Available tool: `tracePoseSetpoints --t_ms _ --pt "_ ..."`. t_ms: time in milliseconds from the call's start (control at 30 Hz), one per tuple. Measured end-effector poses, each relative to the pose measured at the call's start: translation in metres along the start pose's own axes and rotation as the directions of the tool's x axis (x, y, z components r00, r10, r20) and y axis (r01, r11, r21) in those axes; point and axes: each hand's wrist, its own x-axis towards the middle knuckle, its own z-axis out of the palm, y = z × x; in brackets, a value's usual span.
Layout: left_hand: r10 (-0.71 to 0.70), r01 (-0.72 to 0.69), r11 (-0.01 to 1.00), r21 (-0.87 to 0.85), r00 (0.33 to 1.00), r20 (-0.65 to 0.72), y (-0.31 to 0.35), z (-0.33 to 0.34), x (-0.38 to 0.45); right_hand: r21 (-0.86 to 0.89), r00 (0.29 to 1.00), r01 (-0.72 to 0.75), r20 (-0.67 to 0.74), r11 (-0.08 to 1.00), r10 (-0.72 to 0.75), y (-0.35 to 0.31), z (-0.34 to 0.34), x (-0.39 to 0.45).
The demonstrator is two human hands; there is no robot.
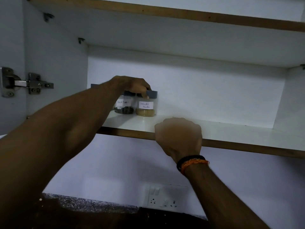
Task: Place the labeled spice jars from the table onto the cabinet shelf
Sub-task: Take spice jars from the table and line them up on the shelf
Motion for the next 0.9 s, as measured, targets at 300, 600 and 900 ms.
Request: tracePoseSetpoints --t_ms 300,600,900 --pt "-0.005 0.007 0.999 0.034 0.999 -0.035 0.001 0.0 0.004 0.017 1.0 0.027 0.0 0.999 -0.027 0.003 0.003 0.001" --pt "0.003 -0.042 0.994 -0.103 0.935 -0.354 -0.008 -0.004 -0.033 -0.022 0.997 0.023 0.07 1.0 -0.021 0.003 -0.001 0.002" --pt "0.038 -0.114 0.976 -0.186 0.928 -0.372 0.026 0.028 -0.112 -0.029 0.989 0.126 0.084 0.992 -0.124 0.003 -0.007 -0.004"
